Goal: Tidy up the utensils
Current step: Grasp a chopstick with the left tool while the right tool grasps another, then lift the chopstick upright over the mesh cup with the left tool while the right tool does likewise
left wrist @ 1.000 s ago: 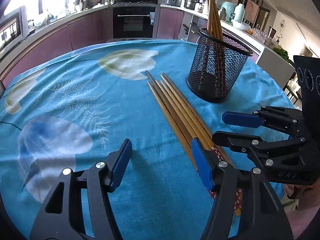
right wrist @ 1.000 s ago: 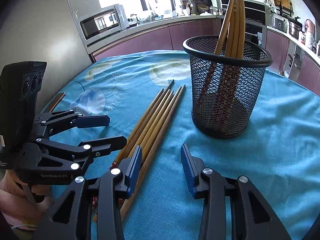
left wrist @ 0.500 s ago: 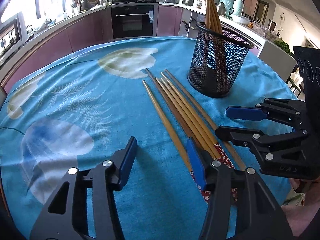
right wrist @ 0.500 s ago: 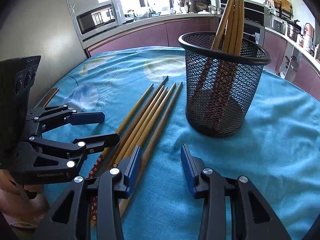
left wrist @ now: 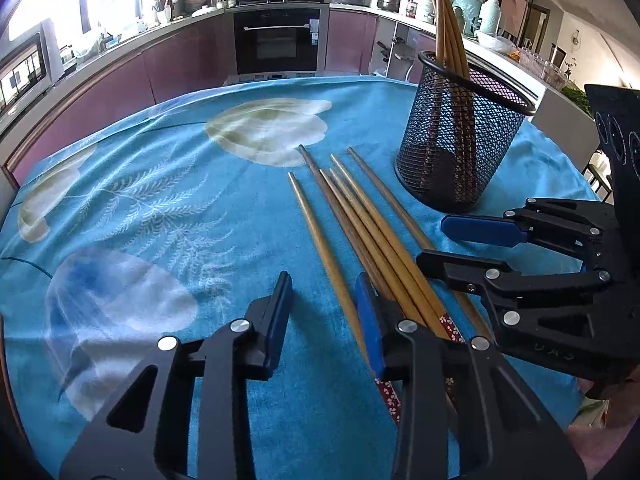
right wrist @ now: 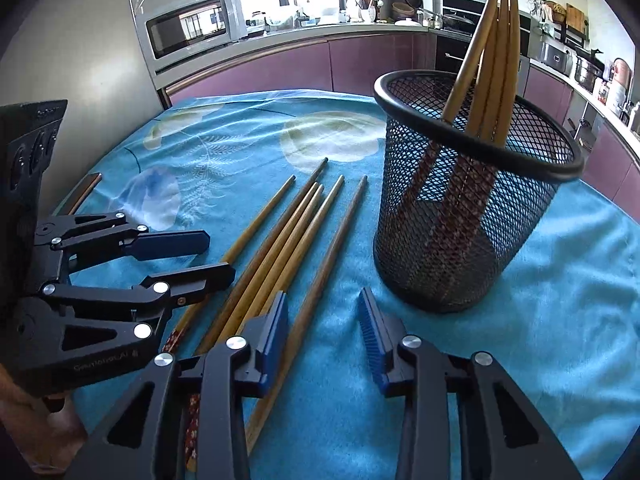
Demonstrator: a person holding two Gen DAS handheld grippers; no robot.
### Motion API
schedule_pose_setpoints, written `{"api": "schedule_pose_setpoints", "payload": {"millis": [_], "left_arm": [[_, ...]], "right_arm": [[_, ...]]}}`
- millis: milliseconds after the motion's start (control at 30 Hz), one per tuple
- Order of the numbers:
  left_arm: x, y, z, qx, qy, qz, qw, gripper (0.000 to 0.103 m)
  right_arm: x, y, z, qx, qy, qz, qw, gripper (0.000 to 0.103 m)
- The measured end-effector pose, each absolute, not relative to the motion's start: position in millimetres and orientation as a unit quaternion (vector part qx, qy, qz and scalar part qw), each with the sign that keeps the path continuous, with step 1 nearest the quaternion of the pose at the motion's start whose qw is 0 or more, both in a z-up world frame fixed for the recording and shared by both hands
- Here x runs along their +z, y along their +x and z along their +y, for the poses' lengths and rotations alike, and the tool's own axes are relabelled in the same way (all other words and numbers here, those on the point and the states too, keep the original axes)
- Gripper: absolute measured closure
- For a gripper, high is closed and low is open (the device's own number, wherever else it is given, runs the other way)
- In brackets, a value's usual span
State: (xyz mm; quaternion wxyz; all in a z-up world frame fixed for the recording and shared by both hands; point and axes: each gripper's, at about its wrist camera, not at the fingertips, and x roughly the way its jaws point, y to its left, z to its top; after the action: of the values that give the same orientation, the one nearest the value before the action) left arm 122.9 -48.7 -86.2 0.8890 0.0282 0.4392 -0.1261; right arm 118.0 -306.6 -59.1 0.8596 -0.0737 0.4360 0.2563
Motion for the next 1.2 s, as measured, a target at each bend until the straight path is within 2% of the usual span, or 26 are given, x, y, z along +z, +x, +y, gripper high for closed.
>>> {"api": "schedule_pose_setpoints", "payload": {"millis": [67, 167, 200, 400, 667, 967, 1200], "left_arm": [[-85.6, 123.4, -47.4, -0.124, 0.022, 0.44, 0.889, 0.075], [-85.4, 123.7, -44.2, -0.125, 0.009, 0.441, 0.889, 0.085], [-85.3, 123.9, -43.1, -0.125, 0.004, 0.442, 0.888, 0.091], [-83.0, 118.8, -38.0, -0.119, -0.014, 0.438, 0.891, 0.095], [-71.8, 106.1, -41.2, -0.142, -0.017, 0.424, 0.894, 0.095], [-83.0, 109.2, -49.7, -0.164, -0.006, 0.441, 0.882, 0.095], [-86.3, 119.7, -49.6, -0.173, -0.001, 0.449, 0.876, 0.085]], "right_arm": [[-59.4, 119.6, -309.5, 0.256, -0.062, 0.438, 0.86, 0.08], [-60.4, 120.9, -315.1, 0.263, -0.038, 0.442, 0.857, 0.092], [-60.6, 120.9, -316.6, 0.265, -0.031, 0.443, 0.856, 0.093], [-59.8, 121.4, -327.6, 0.261, 0.006, 0.442, 0.858, 0.097], [-49.8, 110.8, -335.5, 0.296, 0.032, 0.425, 0.855, 0.097], [-55.5, 112.3, -320.6, 0.309, -0.008, 0.45, 0.838, 0.095], [-59.9, 122.3, -310.0, 0.302, -0.031, 0.452, 0.839, 0.093]]}}
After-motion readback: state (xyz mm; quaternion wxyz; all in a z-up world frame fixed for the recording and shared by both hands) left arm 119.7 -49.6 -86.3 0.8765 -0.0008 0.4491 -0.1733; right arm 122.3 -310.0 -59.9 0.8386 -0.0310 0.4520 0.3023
